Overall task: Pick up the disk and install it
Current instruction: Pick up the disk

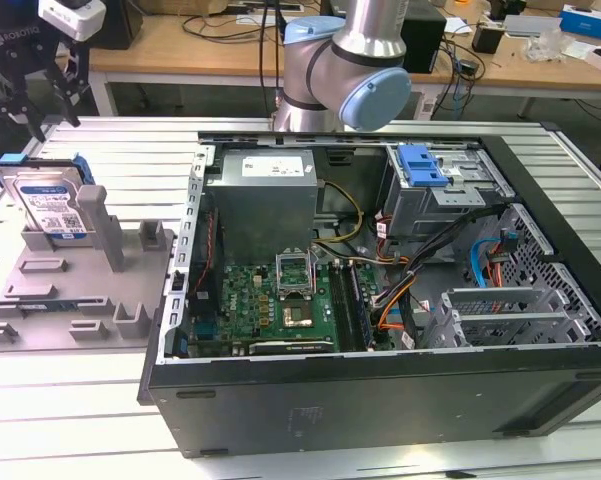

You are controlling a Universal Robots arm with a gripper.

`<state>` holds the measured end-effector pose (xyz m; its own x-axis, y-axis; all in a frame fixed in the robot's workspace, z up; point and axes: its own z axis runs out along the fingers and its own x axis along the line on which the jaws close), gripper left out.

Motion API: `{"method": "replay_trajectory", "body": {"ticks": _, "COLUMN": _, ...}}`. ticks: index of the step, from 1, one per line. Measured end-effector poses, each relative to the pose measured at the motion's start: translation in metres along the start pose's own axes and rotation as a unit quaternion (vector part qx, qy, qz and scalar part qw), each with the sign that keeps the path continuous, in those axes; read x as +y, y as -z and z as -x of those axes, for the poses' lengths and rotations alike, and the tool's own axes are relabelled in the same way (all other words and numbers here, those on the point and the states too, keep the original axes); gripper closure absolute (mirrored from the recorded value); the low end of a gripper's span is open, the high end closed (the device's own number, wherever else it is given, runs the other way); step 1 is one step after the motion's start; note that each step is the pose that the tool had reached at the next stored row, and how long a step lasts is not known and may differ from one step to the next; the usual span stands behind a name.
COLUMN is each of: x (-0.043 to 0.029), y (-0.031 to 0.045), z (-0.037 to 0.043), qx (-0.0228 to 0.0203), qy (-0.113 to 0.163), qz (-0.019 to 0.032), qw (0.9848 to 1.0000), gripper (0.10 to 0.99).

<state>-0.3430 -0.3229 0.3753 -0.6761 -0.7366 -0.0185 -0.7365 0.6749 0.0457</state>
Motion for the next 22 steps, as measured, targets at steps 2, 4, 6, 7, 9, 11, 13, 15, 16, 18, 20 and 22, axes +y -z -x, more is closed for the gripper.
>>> {"method": "replay_trajectory", "body": {"ticks": 2, "x": -0.0001, "y": -0.0001, "z": 0.0, "qx": 0.002, "qy": 0.032, "qz": 0.0001, "qw": 0.9995, "gripper": 0.604}}
{"method": "replay_trajectory", "body": {"ticks": 4, "x": 0.0, "y": -0.0002, "z": 0.0, "qx": 0.0034, "qy": 0.048, "qz": -0.0002, "qw": 0.9989, "gripper": 0.604}}
{"method": "replay_trajectory", "body": {"ticks": 6, "x": 0.0, "y": -0.0003, "z": 0.0, "qx": 0.0056, "qy": 0.07, "qz": -0.001, "qw": 0.9976, "gripper": 0.604}}
{"method": "replay_trajectory", "body": {"ticks": 7, "x": 0.0, "y": -0.0003, "z": 0.0, "qx": 0.0067, "qy": 0.079, "qz": -0.0015, "qw": 0.9968, "gripper": 0.604}}
{"method": "replay_trajectory", "body": {"ticks": 9, "x": 0.0, "y": -0.0005, "z": 0.0, "qx": 0.0089, "qy": 0.101, "qz": -0.003, "qw": 0.9949, "gripper": 0.604}}
{"method": "replay_trajectory", "body": {"ticks": 11, "x": 0.0, "y": -0.0007, "z": 0.0, "qx": 0.0103, "qy": 0.117, "qz": -0.0047, "qw": 0.993, "gripper": 0.604}}
{"method": "replay_trajectory", "body": {"ticks": 13, "x": 0.0, "y": -0.0009, "z": -0.0001, "qx": 0.0113, "qy": 0.133, "qz": -0.0069, "qw": 0.991, "gripper": 0.604}}
{"method": "replay_trajectory", "body": {"ticks": 15, "x": -0.0001, "y": -0.0012, "z": 0.0, "qx": 0.0122, "qy": 0.154, "qz": -0.0113, "qw": 0.988, "gripper": 0.604}}
{"method": "replay_trajectory", "body": {"ticks": 16, "x": -0.0001, "y": -0.0014, "z": 0.0, "qx": 0.012, "qy": 0.162, "qz": -0.0132, "qw": 0.9867, "gripper": 0.604}}
{"method": "replay_trajectory", "body": {"ticks": 18, "x": -0.0001, "y": -0.0016, "z": 0.0, "qx": 0.0117, "qy": 0.175, "qz": -0.0163, "qw": 0.9844, "gripper": 0.604}}
{"method": "replay_trajectory", "body": {"ticks": 20, "x": -0.0001, "y": -0.0018, "z": 0.0, "qx": 0.0111, "qy": 0.186, "qz": -0.0192, "qw": 0.9822, "gripper": 0.604}}
{"method": "replay_trajectory", "body": {"ticks": 22, "x": -0.0001, "y": -0.0021, "z": 0.0, "qx": 0.0105, "qy": 0.201, "qz": -0.0226, "qw": 0.9794, "gripper": 0.604}}
